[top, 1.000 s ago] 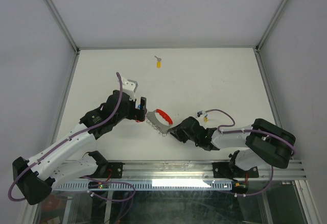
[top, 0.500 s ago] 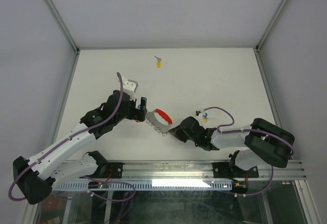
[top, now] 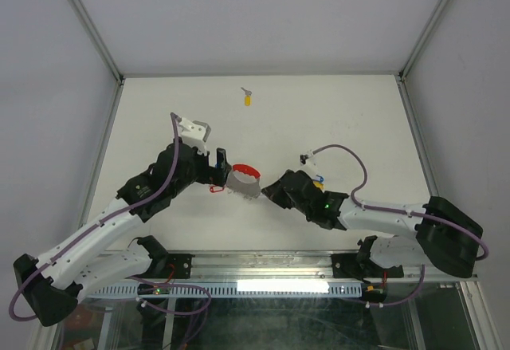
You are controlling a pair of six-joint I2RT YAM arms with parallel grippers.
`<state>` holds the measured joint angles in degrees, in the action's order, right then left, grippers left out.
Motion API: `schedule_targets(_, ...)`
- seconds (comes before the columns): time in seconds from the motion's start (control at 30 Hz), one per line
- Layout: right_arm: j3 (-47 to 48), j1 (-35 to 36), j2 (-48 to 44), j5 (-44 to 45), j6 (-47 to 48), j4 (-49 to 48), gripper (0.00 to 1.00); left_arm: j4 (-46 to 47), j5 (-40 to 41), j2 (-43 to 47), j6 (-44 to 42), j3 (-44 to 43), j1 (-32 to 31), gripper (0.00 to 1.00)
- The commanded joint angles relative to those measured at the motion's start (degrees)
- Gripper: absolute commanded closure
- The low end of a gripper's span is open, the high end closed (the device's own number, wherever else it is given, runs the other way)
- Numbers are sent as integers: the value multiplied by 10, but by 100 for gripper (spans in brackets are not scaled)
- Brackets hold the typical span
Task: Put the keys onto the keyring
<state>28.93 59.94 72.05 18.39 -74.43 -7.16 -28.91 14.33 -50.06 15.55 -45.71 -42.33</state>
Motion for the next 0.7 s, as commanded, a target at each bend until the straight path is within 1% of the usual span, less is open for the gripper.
schedule_targets(0.0, 49, 3, -40, 45, 108, 55, 100, 67, -20, 21, -13, -16, -1, 1)
schedule_targets(0.3, 125, 2, -119, 70, 188, 170, 100, 116, -28, 18, 3, -26, -2, 1)
schedule_targets(0.5, 172, 1, -139, 56, 237, 208, 100, 126, -41, 7, 8, -40, -2, 1)
schedule_targets(0.57, 190, 1, -142, 52, 268, 222, 100, 121, -65, 2, -6, -51, -2, 1)
schedule_targets(0.67, 214, 0, -150, 47, 317, 240, 100, 123, -136, 0, -31, -60, -2, 1)
